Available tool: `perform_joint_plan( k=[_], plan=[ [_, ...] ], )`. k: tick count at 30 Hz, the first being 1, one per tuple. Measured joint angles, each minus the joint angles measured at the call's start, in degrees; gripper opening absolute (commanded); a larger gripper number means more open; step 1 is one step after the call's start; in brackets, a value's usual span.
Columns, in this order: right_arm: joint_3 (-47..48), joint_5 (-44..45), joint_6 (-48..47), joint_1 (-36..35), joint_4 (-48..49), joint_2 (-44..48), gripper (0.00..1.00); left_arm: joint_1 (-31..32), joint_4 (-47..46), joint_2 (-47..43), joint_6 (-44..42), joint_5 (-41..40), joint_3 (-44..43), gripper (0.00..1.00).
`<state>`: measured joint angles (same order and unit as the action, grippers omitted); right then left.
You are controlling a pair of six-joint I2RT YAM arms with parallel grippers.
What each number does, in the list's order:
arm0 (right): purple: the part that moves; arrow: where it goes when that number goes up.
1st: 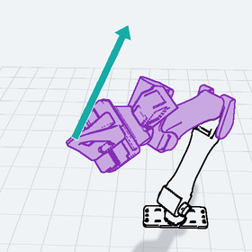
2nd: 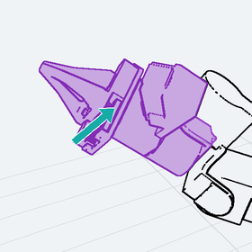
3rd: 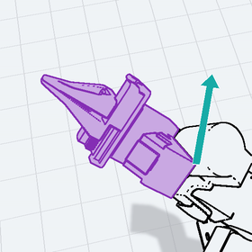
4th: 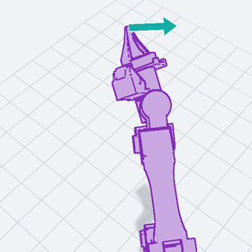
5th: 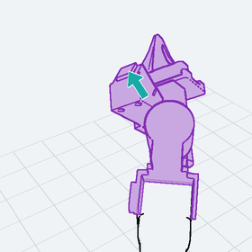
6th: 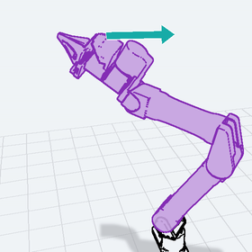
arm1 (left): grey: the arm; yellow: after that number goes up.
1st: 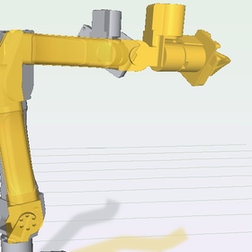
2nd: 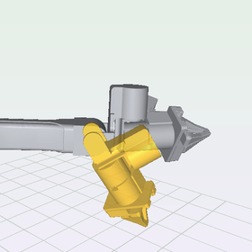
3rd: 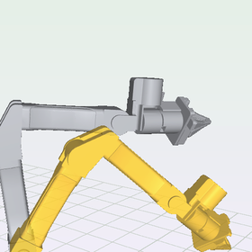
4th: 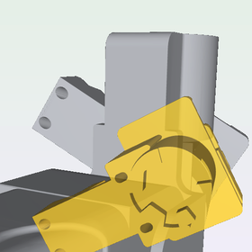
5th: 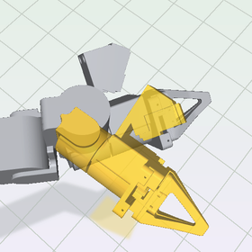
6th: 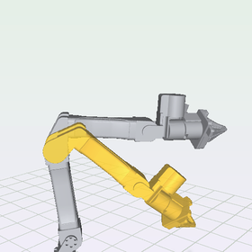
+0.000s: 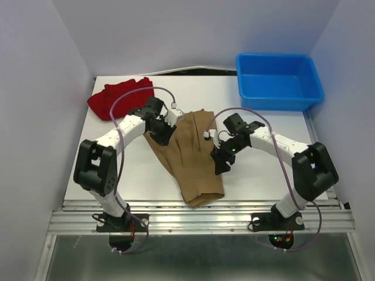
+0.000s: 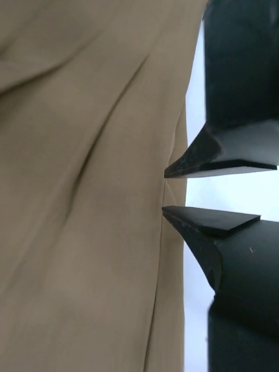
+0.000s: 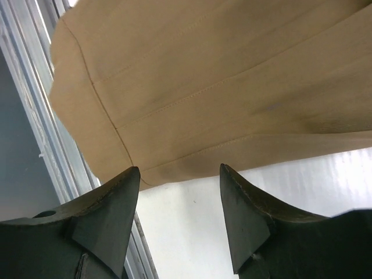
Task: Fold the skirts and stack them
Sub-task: Fold the skirt
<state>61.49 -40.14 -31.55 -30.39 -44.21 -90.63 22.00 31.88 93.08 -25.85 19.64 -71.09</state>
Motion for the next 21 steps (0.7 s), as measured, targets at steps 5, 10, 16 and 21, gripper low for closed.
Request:
perform_joint_plan(
  k=[5,10,16,21],
  plan=[
    [-3.28,-0.63,2.01,-0.04,4.17,-4.24,0.61,0.0,0.02,9.53,0.0,-0.24,4.02,0.27],
    [-7.3,-0.39,3.96,-0.07,7.28,-5.49,0.59,-0.37,1.81,16.79,0.33,0.55,-3.3,0.21],
    [-6.97,3.72,5.29,-0.07,8.35,-4.46,0.59,-0.33,3.02,29.33,0.63,1.11,-22.69,0.26],
    [-0.96,10.67,5.49,-0.07,7.58,-1.66,0.59,-1.84,-0.59,29.18,1.53,4.15,-23.15,0.46]
  ],
)
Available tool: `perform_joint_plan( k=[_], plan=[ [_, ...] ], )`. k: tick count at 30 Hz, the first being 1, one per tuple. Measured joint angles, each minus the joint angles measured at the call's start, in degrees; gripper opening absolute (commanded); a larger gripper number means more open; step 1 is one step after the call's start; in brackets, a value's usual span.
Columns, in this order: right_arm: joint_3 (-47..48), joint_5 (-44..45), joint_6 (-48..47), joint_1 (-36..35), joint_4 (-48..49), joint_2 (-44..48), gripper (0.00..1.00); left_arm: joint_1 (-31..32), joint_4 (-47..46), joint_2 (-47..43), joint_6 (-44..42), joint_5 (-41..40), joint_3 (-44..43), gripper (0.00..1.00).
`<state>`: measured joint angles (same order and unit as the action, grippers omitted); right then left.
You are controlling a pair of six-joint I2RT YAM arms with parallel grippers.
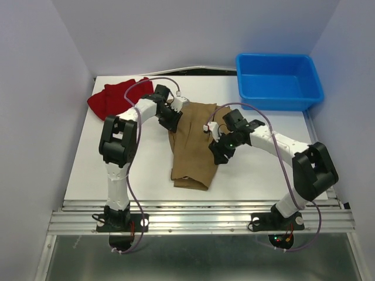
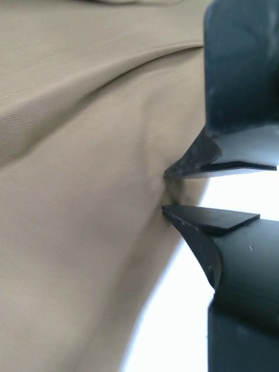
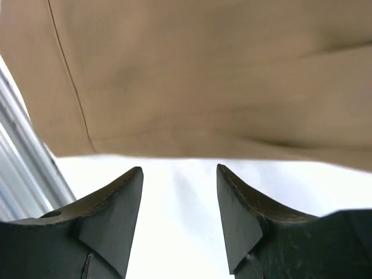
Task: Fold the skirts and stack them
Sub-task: Fold the skirt
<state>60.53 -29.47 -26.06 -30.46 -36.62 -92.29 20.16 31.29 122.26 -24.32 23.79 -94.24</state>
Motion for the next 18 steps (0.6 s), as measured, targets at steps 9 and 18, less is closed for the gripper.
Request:
perform_joint_plan(
  k=[9,18],
  plan=[
    [11.85,3.08,5.79,-1.57,0.11,2.49,0.78,-12.52,-13.44,-28.09,14.93,18.95,23.21,0.77],
    [14.6,7.89,9.97,-12.39,3.48,-2.05,0.79,-12.76,-34.23,-24.83,41.72,25.31,36.11,0.98]
  ],
)
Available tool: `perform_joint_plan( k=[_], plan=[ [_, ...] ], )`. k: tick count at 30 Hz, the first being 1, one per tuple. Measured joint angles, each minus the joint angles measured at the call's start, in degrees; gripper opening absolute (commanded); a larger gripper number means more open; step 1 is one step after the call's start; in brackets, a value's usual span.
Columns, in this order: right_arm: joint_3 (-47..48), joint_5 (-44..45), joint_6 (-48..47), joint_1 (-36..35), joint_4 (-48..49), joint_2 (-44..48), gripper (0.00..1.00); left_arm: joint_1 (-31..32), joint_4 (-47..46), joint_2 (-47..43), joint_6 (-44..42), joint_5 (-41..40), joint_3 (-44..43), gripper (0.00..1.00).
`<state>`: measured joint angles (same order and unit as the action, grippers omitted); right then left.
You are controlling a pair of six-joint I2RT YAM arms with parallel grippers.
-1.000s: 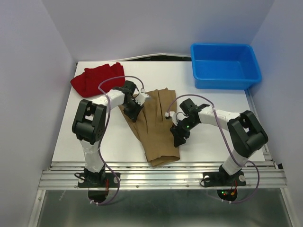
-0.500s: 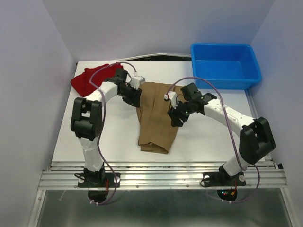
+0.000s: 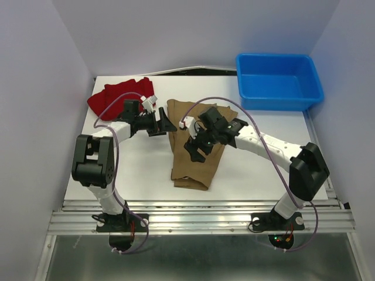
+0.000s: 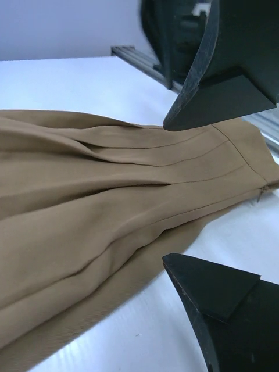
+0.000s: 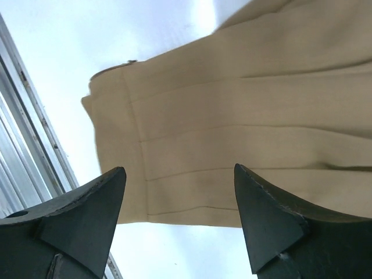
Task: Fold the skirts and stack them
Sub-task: Fold the skirt
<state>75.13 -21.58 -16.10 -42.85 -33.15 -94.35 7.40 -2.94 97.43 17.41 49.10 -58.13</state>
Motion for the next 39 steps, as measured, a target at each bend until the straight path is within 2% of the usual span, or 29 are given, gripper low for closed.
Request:
perform_joint_plan(
  k=[8,14,20,33,39],
  plan=[
    [-4.57,7.15,-4.66,-10.64,3.5,-0.24,0.77,-0.5,-9.77,8.13,11.98,1.18,0.5,0.99],
    [-6.01,10.71,-7.08,-12.55,7.23,-1.2,0.79,-1.05,-15.3,11.63,16.24,1.92,0.5,0.99],
    [-6.25,10.97,-7.06,-13.16,9.84,-2.89,0.81,-1.11,-17.84,14.97,18.45,2.93,0.09,0.98],
    [-7.26,8.7,-6.8,-18.23,13.11,-5.18,0.8,-1.01,-18.56,15.19,19.1,2.97,-0.09,0.98],
    [-8.52,8.72,-6.84,-18.86,15.3,-8.2,0.75,-0.98,-18.69,15.19,19.1,2.97,-0.04,0.98]
  ],
)
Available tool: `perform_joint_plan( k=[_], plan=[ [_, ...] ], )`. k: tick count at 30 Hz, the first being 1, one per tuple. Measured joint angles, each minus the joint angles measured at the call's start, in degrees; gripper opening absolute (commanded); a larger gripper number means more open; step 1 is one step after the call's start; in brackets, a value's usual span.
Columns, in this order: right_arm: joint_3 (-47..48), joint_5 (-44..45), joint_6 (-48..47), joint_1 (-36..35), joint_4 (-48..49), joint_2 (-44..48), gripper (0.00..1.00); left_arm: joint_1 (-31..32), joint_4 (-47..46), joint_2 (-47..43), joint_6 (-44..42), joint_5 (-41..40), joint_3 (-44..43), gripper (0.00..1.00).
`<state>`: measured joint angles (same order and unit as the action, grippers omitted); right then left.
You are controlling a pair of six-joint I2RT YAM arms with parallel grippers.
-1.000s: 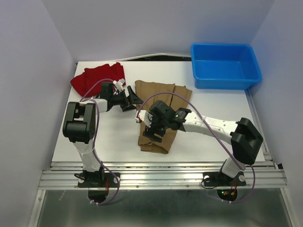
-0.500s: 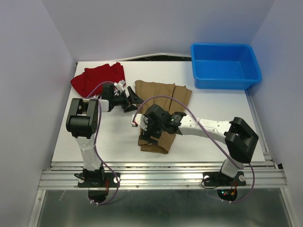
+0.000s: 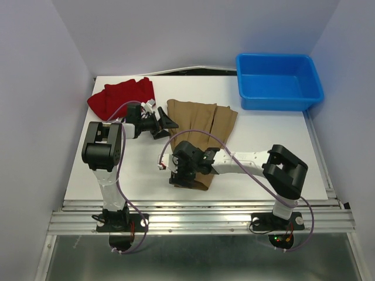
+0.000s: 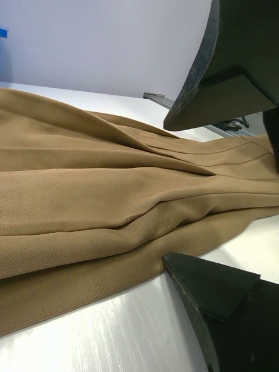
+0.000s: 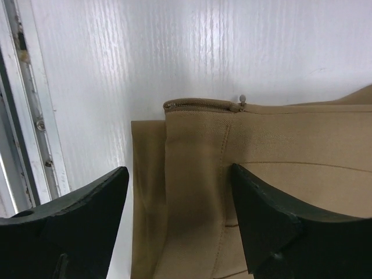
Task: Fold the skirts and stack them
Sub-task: Fold the skirt
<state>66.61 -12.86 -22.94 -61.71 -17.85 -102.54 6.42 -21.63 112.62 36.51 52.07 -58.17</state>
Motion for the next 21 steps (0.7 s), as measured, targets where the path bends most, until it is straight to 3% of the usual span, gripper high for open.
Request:
perform_joint_plan(
  k=[7,14,18,21],
  plan=[
    [-2.47,1.64,-0.26,0.02,2.36,-1.09,0.34,0.02,-0.44,-1.33,0.02,0.0,1.77,0.98],
    [-2.71,2.93,-0.15,0.02,3.58,-1.07,0.2,0.35,-0.63,-1.66,0.02,-0.02,1.97,0.99],
    [-2.69,2.99,0.39,0.02,3.56,-0.98,0.01,0.79,-0.63,-2.47,0.02,-0.04,1.97,0.98],
    [-2.69,3.15,0.66,0.02,3.54,-0.9,0.01,1.16,-0.68,-3.98,0.0,-0.07,1.97,0.98]
  ],
)
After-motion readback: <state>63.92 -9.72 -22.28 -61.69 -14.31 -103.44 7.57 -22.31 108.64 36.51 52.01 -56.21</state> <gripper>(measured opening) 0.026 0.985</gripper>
